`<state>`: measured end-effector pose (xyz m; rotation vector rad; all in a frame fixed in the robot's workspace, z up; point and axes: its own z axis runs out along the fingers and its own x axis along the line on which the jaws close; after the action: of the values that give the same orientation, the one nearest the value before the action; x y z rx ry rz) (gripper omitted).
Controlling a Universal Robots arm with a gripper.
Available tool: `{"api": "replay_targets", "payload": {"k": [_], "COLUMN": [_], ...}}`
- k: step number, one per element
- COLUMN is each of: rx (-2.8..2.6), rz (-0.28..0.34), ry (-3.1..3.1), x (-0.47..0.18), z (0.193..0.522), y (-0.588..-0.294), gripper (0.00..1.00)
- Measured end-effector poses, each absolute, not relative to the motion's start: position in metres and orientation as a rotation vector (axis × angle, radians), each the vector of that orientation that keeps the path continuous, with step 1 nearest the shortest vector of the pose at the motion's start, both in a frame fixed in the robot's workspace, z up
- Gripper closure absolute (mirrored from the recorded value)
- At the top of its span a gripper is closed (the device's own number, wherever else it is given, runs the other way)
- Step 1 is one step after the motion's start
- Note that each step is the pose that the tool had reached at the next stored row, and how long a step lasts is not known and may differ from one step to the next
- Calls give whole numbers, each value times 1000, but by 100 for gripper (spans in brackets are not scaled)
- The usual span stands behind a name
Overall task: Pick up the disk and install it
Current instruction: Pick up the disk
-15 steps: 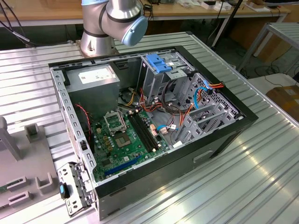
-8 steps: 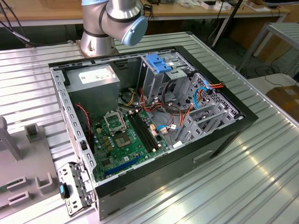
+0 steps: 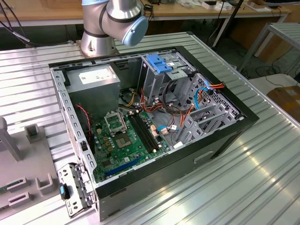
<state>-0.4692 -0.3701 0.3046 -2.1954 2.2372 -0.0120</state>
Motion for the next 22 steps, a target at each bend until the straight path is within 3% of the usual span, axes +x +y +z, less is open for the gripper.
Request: {"api": "replay_targets", "payload": {"k": [8, 16, 22], "rx": [-2196, -2195, -2196], "rz": [-12, -12, -12], "ry": [2237, 2237, 2237], "x": [-469, -469, -469], "z": [314, 381, 381], "y": [-370, -369, -369], "gripper": [63, 63, 63]}}
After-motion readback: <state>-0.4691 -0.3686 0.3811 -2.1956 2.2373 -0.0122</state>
